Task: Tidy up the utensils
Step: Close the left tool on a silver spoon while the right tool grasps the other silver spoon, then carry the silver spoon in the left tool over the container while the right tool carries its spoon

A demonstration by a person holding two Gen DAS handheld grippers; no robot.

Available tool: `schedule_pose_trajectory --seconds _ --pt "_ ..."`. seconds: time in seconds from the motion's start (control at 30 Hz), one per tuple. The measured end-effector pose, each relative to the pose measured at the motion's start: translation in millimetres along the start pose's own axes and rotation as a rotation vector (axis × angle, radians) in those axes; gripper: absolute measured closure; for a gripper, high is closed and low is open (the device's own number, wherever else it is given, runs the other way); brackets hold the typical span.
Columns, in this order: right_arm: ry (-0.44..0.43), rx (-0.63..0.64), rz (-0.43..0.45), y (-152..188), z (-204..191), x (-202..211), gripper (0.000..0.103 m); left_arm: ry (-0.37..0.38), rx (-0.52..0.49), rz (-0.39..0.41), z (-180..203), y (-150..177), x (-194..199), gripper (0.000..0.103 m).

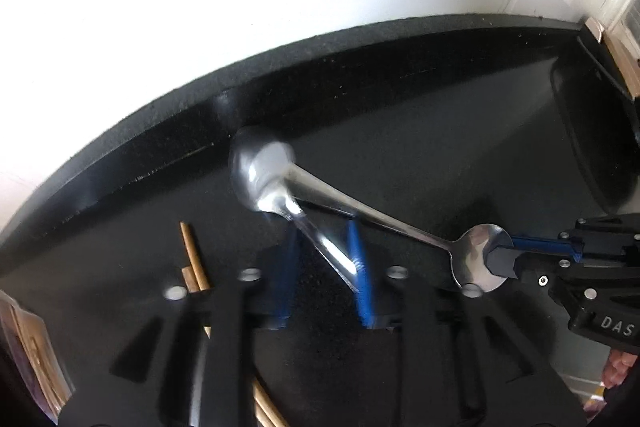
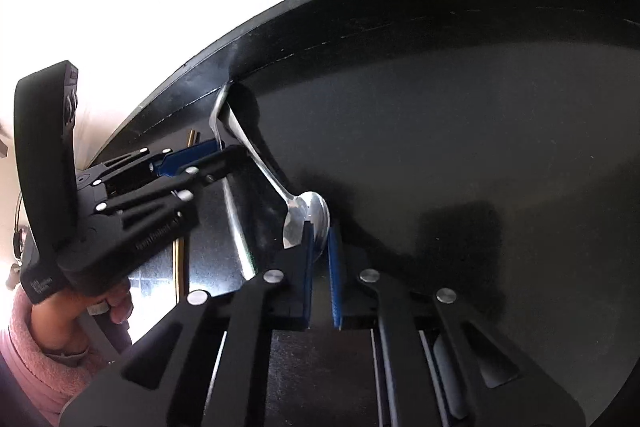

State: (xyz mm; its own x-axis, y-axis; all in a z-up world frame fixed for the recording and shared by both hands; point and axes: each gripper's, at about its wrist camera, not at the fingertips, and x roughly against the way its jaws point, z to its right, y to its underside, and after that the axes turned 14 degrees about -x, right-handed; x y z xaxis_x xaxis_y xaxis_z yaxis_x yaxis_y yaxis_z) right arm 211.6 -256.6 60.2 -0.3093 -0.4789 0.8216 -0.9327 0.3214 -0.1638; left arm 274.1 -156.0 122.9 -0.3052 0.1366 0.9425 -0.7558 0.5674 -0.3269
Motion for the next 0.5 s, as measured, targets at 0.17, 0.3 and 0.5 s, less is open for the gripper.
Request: schedule_pose_trajectory --seconds 0.17,0.3,0.5 --pt "-0.006 0.008 0.015 2.4 -3.1 9.2 0.100 0.046 0.069 0.024 -11.1 7.3 8.0 0.103" --pt "-0.006 0.029 0.032 9.6 -13.1 13.6 0.100 0.052 0.083 0.049 -14.9 11.4 22.4 0.103" --pt "-0.017 0.017 0.044 18.5 -15.9 24.6 0.100 0.079 0.106 0.080 -36.0 38.2 47.2 0.103"
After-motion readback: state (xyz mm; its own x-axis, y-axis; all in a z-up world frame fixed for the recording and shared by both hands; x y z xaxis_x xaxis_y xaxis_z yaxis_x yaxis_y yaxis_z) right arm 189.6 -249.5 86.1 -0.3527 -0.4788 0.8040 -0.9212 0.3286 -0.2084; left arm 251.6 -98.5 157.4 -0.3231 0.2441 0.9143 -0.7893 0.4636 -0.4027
